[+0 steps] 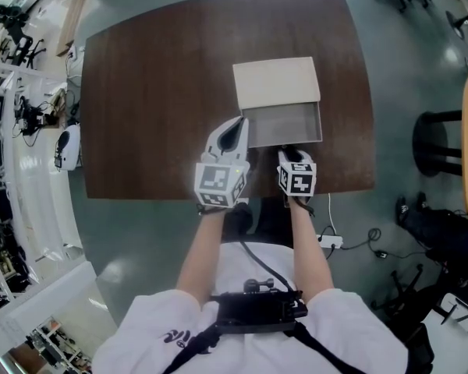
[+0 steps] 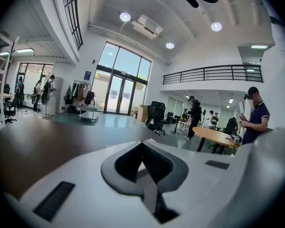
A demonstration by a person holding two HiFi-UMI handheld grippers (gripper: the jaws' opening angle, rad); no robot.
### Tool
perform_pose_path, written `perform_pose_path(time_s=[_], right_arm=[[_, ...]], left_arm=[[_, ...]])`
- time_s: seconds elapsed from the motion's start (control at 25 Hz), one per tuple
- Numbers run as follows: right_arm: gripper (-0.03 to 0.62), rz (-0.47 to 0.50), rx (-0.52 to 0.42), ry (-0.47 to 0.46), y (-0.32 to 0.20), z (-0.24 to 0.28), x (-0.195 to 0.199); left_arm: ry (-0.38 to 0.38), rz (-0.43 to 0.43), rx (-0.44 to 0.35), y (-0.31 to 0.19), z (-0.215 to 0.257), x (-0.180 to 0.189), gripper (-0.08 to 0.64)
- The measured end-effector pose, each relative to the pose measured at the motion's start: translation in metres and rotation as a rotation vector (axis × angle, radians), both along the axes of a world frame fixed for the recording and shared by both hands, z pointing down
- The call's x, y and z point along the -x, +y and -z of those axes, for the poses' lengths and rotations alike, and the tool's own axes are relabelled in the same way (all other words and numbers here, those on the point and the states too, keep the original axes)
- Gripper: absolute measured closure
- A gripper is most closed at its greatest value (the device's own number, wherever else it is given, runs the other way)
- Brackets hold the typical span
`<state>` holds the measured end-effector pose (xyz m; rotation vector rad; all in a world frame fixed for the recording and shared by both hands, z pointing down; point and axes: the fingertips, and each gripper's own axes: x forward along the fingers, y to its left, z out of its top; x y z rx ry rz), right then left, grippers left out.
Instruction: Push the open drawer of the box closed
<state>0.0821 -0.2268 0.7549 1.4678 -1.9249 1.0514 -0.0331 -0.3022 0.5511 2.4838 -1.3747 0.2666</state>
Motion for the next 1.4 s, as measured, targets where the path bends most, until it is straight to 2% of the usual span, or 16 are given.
perform_pose_path(time_s=[0.32,0.88,1.4], right_arm=[[0.512,-0.015,0.029,0.041,-0.005,0.006,0.006],[0.512,-0.003,0.054,0.074,-0.016,0.009,0.005],[0.514,0.035,0.014,0.064,-0.078,0.017,0.004]], left_arm=[[0.021,0.023,0.022,-0.004,-0.001,0.013,0.551],[0.044,0.059,0.040,-0.020,-0.007,0.021,0.551],[0.062,0.102,0.061,-0.049,-0.014,0.009,0.551]])
